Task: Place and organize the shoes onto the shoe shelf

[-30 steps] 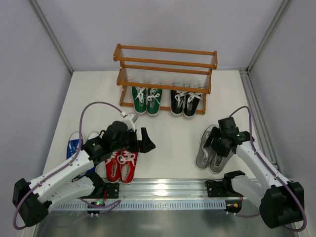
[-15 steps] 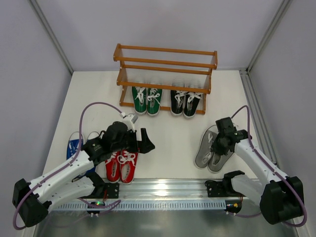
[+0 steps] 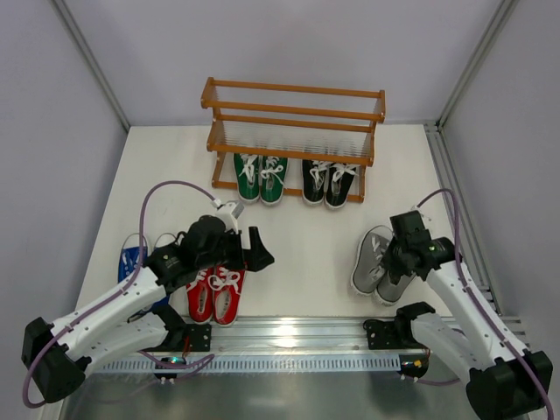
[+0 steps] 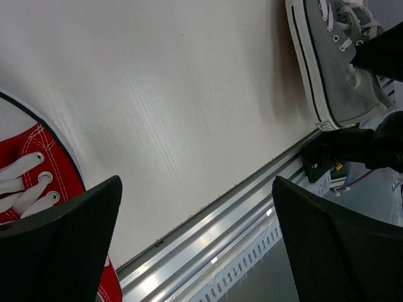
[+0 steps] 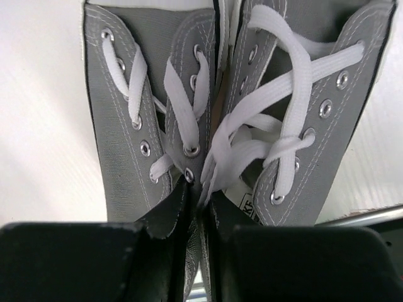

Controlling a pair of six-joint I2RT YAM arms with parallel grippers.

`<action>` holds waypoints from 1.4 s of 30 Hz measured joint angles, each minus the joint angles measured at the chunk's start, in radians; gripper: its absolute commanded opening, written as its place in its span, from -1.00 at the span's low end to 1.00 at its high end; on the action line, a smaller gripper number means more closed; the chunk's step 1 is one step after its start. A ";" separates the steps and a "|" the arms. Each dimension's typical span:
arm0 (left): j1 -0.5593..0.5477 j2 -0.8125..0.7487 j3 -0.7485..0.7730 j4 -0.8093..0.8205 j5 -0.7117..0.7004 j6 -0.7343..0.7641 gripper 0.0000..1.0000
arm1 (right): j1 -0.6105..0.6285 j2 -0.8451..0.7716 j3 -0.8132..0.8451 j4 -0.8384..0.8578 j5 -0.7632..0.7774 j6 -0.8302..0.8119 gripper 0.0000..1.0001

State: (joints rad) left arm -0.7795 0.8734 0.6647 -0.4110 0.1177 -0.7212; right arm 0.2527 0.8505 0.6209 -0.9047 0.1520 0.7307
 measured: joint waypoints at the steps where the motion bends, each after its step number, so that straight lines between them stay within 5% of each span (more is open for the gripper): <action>1: 0.000 -0.001 0.000 0.000 -0.004 0.000 0.99 | 0.005 -0.019 0.028 -0.032 0.008 -0.011 -0.92; 10: 0.000 -0.008 0.001 -0.018 -0.068 0.000 0.99 | 0.069 -0.029 0.320 -0.140 -0.007 -0.138 -0.92; 23: 0.000 -0.052 0.040 -0.055 -0.145 0.004 1.00 | 0.222 0.351 0.715 -0.011 -0.026 -0.317 -0.92; 42: 0.000 -0.135 0.040 -0.134 -0.226 0.003 0.99 | 0.257 0.689 0.850 0.335 0.095 -0.460 -0.92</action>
State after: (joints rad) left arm -0.7795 0.7383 0.7048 -0.5449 -0.1081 -0.7177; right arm 0.5098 1.5398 1.4704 -0.5694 0.2466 0.2710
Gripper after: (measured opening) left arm 0.996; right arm 0.146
